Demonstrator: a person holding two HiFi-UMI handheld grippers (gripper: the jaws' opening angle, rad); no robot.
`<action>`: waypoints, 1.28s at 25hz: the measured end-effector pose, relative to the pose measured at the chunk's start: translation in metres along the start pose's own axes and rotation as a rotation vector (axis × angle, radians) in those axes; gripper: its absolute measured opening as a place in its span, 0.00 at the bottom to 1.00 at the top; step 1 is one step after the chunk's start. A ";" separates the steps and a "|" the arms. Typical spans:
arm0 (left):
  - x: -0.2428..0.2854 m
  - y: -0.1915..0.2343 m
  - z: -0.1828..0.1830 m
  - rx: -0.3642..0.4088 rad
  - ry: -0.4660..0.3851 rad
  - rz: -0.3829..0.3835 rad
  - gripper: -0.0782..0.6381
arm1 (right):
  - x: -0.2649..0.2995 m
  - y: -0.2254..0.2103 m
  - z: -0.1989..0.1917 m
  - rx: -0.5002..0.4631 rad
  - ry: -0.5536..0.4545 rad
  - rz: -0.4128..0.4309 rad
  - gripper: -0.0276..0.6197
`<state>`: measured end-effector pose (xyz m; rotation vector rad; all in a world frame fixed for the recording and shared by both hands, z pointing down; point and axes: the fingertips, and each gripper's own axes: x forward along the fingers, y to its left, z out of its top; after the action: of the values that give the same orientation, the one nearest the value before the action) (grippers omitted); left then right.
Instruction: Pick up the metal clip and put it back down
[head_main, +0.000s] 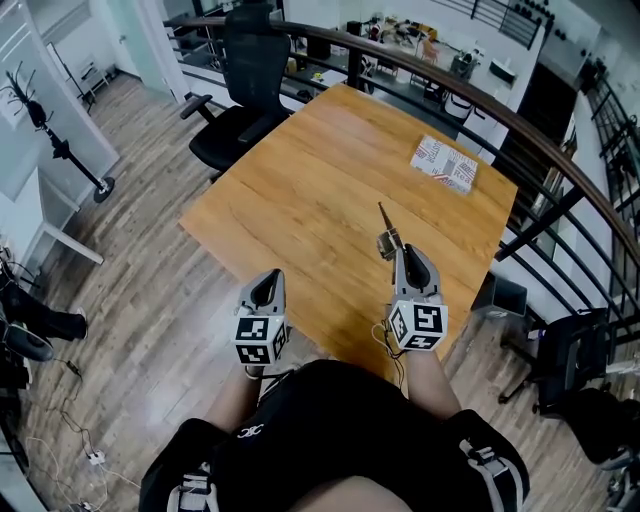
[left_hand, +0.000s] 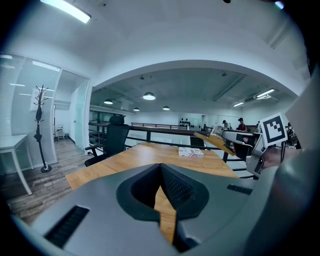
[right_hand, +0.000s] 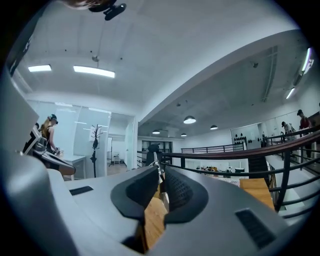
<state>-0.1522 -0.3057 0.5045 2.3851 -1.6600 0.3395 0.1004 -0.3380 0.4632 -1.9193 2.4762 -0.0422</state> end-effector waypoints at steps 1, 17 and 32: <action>0.000 0.000 0.000 0.000 0.001 0.000 0.13 | 0.001 -0.001 -0.002 -0.007 0.010 -0.002 0.12; -0.014 0.004 -0.013 -0.016 0.018 0.044 0.13 | 0.023 0.003 -0.072 -0.292 0.193 -0.031 0.10; -0.028 0.013 -0.023 -0.035 0.038 0.097 0.13 | 0.029 -0.018 -0.200 -0.575 0.466 -0.065 0.10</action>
<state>-0.1756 -0.2787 0.5184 2.2642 -1.7534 0.3675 0.1060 -0.3676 0.6635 -2.4424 2.9671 0.2864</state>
